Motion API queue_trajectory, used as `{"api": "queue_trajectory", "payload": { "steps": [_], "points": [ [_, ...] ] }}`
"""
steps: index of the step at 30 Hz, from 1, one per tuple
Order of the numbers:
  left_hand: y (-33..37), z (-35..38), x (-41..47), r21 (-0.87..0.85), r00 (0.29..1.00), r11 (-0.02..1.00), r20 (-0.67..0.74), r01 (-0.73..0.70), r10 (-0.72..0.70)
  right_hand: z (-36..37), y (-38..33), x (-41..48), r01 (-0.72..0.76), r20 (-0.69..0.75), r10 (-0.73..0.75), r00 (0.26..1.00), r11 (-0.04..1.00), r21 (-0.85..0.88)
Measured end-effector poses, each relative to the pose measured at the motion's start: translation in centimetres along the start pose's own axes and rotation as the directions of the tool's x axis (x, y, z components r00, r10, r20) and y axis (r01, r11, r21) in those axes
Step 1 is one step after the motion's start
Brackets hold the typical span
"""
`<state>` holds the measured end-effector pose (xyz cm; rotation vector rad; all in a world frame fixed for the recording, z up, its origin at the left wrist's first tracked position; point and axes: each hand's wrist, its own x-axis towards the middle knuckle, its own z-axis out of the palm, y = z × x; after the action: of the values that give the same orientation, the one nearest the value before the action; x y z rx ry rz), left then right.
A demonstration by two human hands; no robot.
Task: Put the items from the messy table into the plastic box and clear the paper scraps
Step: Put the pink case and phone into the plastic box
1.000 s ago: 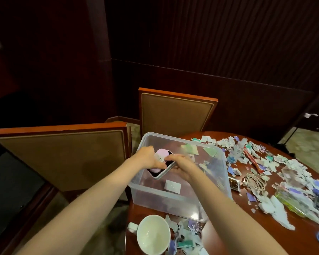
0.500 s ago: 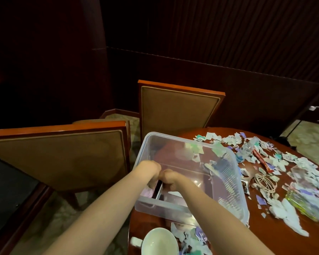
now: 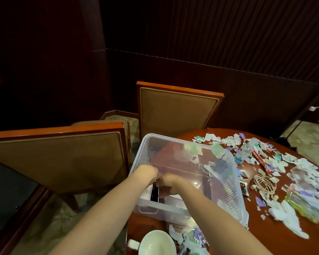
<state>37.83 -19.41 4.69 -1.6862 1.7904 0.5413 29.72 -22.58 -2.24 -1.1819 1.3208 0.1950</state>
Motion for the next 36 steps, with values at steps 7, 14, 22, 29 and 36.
{"api": "queue_trajectory", "payload": {
  "steps": [7, 14, 22, 29, 36],
  "points": [
    [-0.2, 0.0, -0.8, -0.063, 0.999, 0.998, -0.036, 0.031, -0.033, -0.7, -0.1, -1.8, -0.046, 0.126, 0.062, 0.990, 0.990, -0.130],
    [0.4, 1.1, -1.6, 0.060, 0.998, 0.997, 0.030, 0.051, -0.053, 0.8, 0.0, -2.8, -0.016, 0.163, 0.105, 0.981, 0.882, -0.472],
    [0.9, 1.5, -2.3, -0.127, 0.986, 0.980, -0.042, 0.152, -0.159, 0.8, 0.1, -3.6, -0.002, 0.165, 0.121, 0.979, 0.814, -0.581],
    [0.3, 0.7, -2.6, -0.398, 0.974, 0.900, -0.063, 0.177, -0.220, -0.5, 0.0, -5.9, 0.052, 0.119, -0.001, 0.993, 0.902, -0.428],
    [1.1, -1.0, -4.6, -0.575, 0.972, 0.817, -0.217, -0.050, -0.093, -3.4, 1.8, -10.8, 0.247, -0.145, -0.262, 0.954, 0.962, -0.115]
  ]
}}
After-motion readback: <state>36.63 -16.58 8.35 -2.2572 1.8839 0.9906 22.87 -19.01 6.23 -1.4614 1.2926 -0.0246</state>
